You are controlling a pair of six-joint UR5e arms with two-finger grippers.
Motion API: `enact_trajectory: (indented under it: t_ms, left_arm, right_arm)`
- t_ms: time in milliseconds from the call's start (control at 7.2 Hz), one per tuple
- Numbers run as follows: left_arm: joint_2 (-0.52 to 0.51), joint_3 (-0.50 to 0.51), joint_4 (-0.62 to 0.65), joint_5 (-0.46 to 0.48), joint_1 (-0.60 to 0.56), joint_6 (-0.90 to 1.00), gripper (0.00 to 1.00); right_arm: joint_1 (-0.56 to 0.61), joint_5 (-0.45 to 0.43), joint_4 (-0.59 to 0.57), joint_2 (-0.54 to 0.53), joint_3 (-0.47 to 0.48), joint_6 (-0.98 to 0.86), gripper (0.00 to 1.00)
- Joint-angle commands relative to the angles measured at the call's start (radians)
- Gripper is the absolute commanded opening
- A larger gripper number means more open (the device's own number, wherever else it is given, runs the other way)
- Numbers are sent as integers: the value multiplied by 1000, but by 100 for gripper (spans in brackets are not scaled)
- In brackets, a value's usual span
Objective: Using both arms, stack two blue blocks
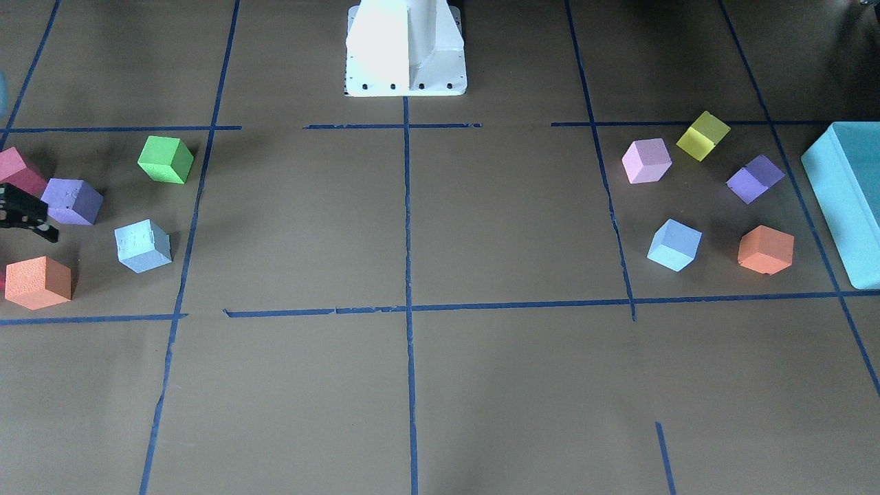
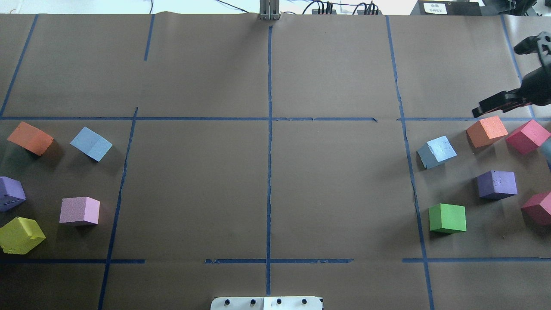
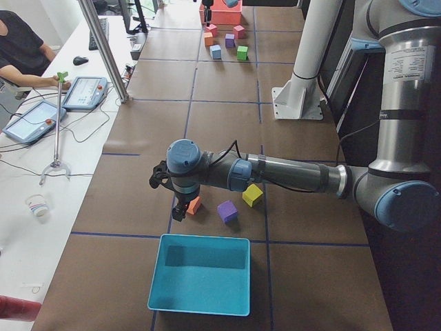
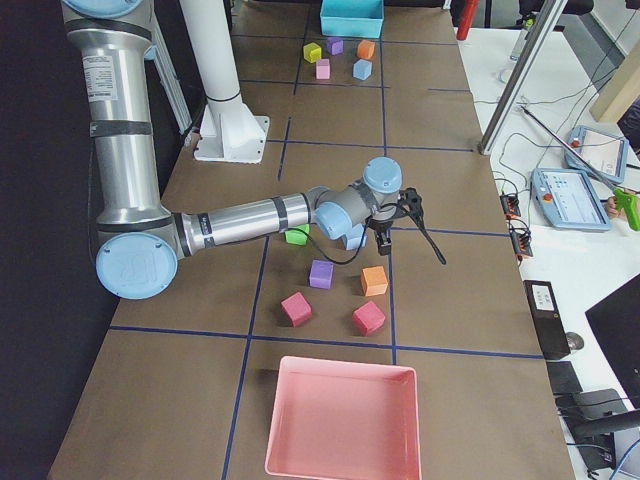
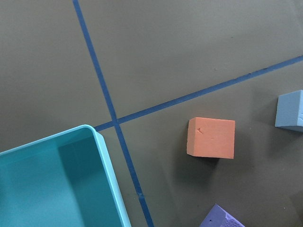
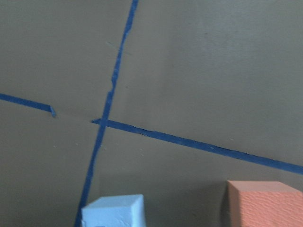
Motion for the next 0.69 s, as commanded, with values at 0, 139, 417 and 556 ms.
enact_trajectory:
  t_ms: [0, 139, 417, 556]
  left_arm:
    - [2, -14, -2, -1, 14, -29, 100]
    - [2, -23, -3, -1, 14, -87, 100]
    - [2, -23, -3, 0, 14, -91, 100]
    - [4, -23, -3, 0, 14, -91, 100]
  right_arm:
    - [-183, -210, 35, 35, 31, 205, 93]
    - [-196, -207, 37, 35, 19, 196, 94]
    - [-261, -208, 35, 27, -15, 146, 95]
    - [-250, -205, 35, 23, -12, 106, 98]
